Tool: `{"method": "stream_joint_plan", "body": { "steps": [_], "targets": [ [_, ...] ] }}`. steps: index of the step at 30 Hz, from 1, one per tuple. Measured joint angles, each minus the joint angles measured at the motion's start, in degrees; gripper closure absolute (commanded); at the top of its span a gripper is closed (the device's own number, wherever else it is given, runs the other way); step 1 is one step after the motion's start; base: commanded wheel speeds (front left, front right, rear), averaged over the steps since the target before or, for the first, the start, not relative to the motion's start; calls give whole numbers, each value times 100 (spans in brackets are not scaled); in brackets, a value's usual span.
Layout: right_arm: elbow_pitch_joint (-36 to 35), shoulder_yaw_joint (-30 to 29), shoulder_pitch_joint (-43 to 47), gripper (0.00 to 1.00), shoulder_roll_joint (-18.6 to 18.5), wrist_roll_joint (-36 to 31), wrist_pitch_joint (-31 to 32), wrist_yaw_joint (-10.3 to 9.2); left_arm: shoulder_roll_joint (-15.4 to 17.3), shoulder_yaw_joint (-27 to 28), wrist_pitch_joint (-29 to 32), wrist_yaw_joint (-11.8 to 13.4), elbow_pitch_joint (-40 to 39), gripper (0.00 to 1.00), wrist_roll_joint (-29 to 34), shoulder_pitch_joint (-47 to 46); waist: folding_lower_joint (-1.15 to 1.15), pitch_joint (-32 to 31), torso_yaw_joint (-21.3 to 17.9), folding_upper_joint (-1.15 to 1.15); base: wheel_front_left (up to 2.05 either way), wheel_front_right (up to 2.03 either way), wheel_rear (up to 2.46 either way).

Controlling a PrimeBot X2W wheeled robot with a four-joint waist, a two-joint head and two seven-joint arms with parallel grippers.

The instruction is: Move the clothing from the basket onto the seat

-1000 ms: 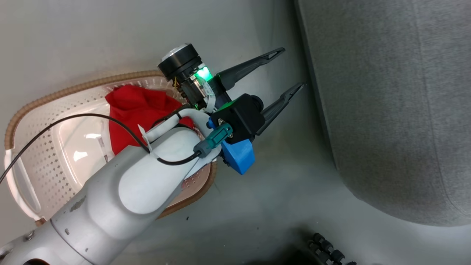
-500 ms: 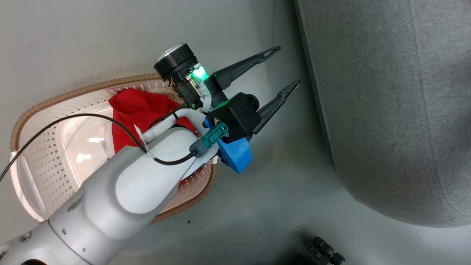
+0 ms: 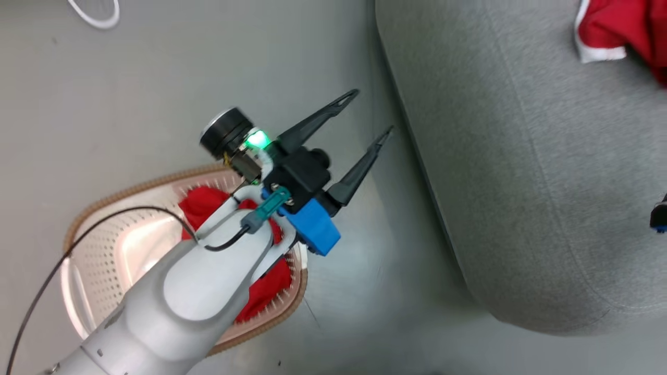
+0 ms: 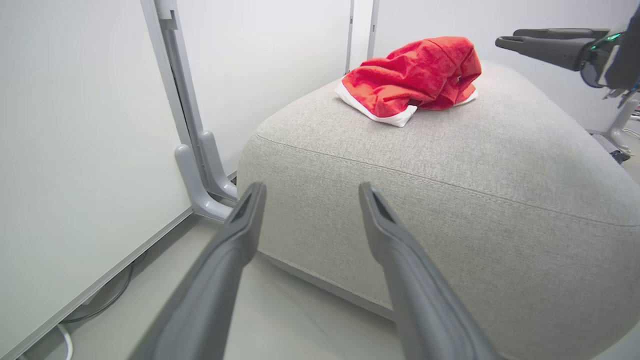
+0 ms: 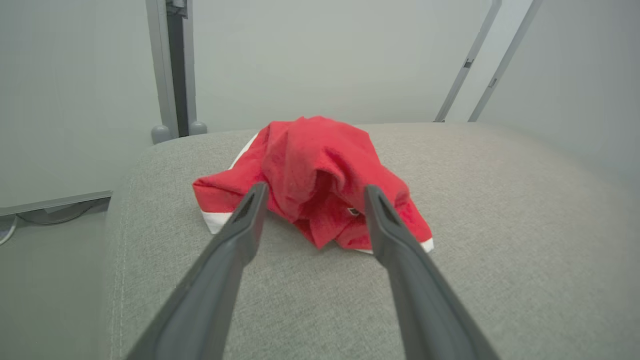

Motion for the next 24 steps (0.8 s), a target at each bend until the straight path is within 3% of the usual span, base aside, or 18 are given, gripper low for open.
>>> {"method": "stream_joint_plan", "body": {
  "steps": [10, 24],
  "targets": [
    [-875, 821, 569, 0, 54, -108, 0, -1, 62, 935, -40, 397, -132, 0, -365, 835, -1, -1111, 190, 0, 0, 0, 0],
    [-1205, 2271, 1137, 0, 391, -93, 1, 0, 138, 2819, -44, 680, -765, 0, -243, 2714, -1, -2389, 1025, 0, 0, 0, 0]
  ]
}}
